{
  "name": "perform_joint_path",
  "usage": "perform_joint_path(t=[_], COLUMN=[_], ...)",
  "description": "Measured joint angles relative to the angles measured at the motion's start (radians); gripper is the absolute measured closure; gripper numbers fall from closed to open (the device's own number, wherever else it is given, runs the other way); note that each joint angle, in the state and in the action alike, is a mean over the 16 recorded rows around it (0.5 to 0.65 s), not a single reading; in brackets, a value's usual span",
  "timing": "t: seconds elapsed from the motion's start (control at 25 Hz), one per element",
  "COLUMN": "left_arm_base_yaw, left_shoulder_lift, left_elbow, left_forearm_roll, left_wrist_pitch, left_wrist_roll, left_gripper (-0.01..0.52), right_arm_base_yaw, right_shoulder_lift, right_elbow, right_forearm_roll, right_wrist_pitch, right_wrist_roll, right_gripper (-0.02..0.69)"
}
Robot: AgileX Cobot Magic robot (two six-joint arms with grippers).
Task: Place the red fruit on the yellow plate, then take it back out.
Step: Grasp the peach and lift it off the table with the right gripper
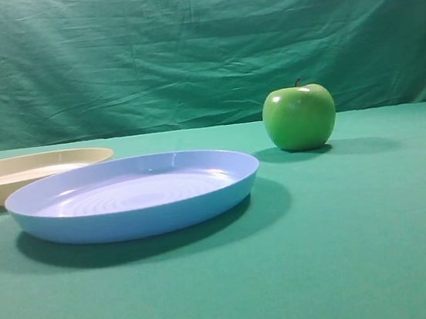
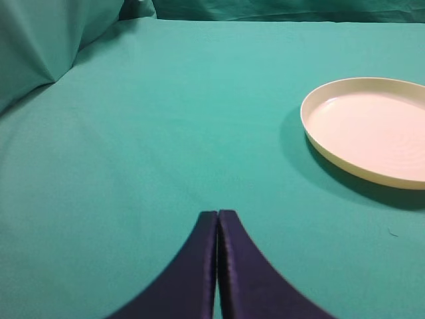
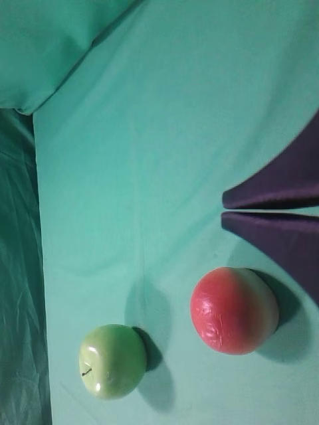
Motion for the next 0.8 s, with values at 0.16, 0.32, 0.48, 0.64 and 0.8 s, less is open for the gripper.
perform_joint_path(t=[0.16,0.32,0.48,0.64,0.8], left_arm_base_yaw=[0.000,0.000,0.000,0.000,0.000], left_shoulder_lift=[0.000,0.000,0.000,0.000,0.000], left_elbow=[0.000,0.000,0.000,0.000,0.000], left_forearm_roll=[0.000,0.000,0.000,0.000,0.000], left_wrist_pitch=[0.000,0.000,0.000,0.000,0.000], left_wrist_roll=[0.000,0.000,0.000,0.000,0.000], left_gripper=[0.514,0.514,0.514,0.514,0.514], right_arm_base_yaw=[0.000,0.000,0.000,0.000,0.000], right_shoulder_lift=[0.000,0.000,0.000,0.000,0.010], right_elbow=[0.001,0.002,0.003,-0.001,-0.040], right_forearm_roll=[-0.009,-0.015,-0.017,-0.030,-0.056], right_wrist_pitch=[-0.014,-0.083,-0.205,-0.338,-0.434], right_wrist_roll=[-0.012,-0.028,-0.039,-0.018,0.036], right_gripper=[0.665,0.665,0.665,0.665,0.665])
